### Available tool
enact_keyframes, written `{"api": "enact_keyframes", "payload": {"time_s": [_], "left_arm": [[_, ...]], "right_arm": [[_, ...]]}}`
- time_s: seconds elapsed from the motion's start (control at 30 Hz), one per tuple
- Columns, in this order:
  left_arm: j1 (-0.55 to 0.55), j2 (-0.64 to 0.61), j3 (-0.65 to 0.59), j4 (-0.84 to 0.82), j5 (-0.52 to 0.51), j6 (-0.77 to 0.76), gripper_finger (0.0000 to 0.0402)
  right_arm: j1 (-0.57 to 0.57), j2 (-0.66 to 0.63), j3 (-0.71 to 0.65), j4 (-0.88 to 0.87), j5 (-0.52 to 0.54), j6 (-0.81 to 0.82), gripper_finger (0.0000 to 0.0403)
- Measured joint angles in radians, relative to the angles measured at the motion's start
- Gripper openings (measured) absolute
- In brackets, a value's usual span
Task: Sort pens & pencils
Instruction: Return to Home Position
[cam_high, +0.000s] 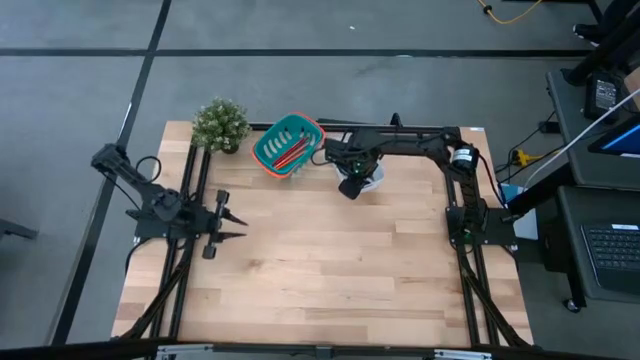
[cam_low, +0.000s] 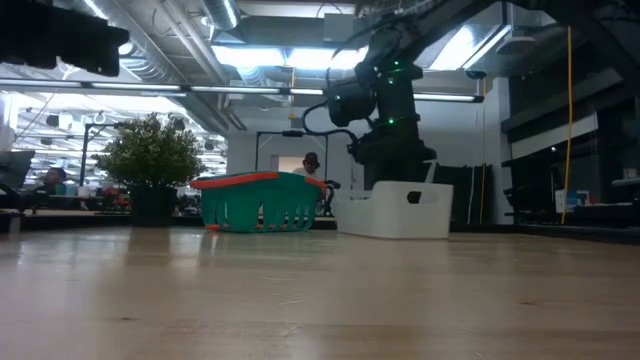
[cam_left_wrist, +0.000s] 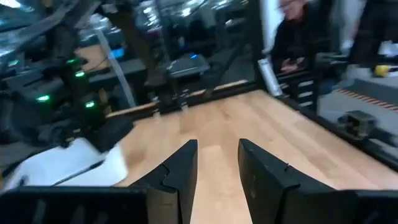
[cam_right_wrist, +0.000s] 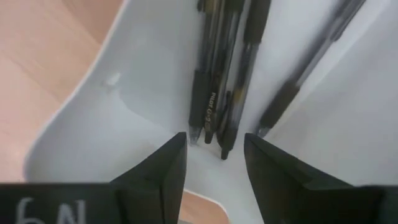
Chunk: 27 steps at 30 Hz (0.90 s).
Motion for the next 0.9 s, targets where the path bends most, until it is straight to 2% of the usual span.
{"api": "enact_keyframes", "payload": {"time_s": [0.13, 0.37, 0.47, 0.57, 0.73, 0.9], "left_arm": [[-0.005, -0.028, -0.066, 0.041, 0.127, 0.004, 0.0110], [0.007, -0.029, -0.097, 0.062, 0.178, -0.022, 0.0110], [0.036, -0.029, -0.097, 0.066, 0.238, -0.008, 0.0110], [0.085, -0.029, -0.098, 0.015, 0.254, -0.018, 0.0110], [0.171, -0.029, -0.098, -0.044, 0.285, -0.073, 0.0110], [0.224, -0.032, -0.097, -0.040, 0.360, -0.069, 0.0110]], "right_arm": [[0.020, 0.000, 0.000, -0.002, 0.001, 0.018, 0.0162], [0.057, 0.000, 0.000, -0.017, 0.000, 0.082, 0.0162], [0.076, 0.000, 0.000, -0.018, 0.000, 0.099, 0.0162], [0.101, 0.000, 0.000, -0.005, 0.008, 0.112, 0.0162], [0.184, -0.023, 0.000, 0.193, 0.146, 0.055, 0.0162], [0.251, -0.079, 0.001, 0.362, 0.153, -0.052, 0.0162]]}}
